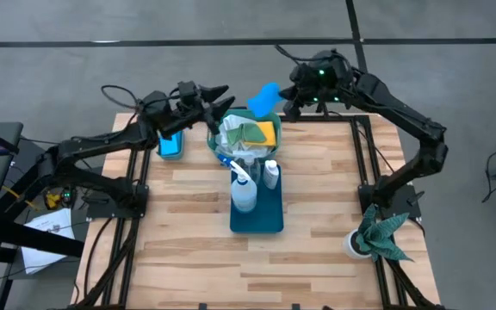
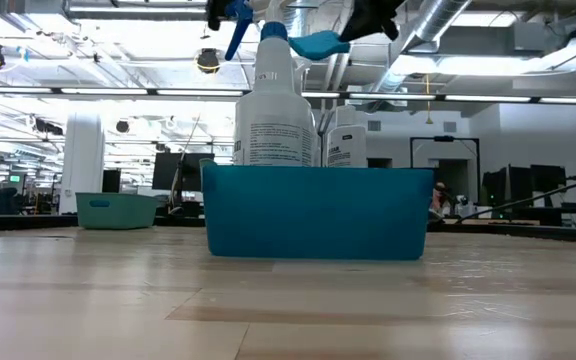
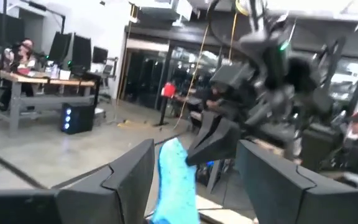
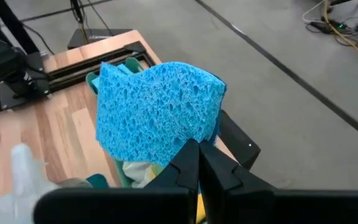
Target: Pick & Place Kitchen Items
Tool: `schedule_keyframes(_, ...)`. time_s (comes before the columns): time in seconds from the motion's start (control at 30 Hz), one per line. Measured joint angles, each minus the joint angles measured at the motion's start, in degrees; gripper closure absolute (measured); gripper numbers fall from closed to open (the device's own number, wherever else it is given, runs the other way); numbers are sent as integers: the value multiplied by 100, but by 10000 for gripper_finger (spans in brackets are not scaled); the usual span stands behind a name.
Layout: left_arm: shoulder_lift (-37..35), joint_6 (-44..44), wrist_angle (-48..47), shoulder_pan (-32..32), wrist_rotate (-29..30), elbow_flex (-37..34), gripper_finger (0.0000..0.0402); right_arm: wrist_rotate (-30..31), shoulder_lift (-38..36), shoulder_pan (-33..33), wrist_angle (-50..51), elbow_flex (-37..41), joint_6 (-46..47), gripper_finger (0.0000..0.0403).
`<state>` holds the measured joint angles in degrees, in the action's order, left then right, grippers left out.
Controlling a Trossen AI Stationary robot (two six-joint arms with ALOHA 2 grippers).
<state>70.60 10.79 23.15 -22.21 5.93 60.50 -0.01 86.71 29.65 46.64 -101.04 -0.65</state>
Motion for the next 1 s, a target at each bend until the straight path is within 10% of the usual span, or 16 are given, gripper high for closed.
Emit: schedule_keyframes(1.0, 792, 1071, -1917, 16, -1035, 788, 164, 175, 180, -832, 16, -198, -544, 403)
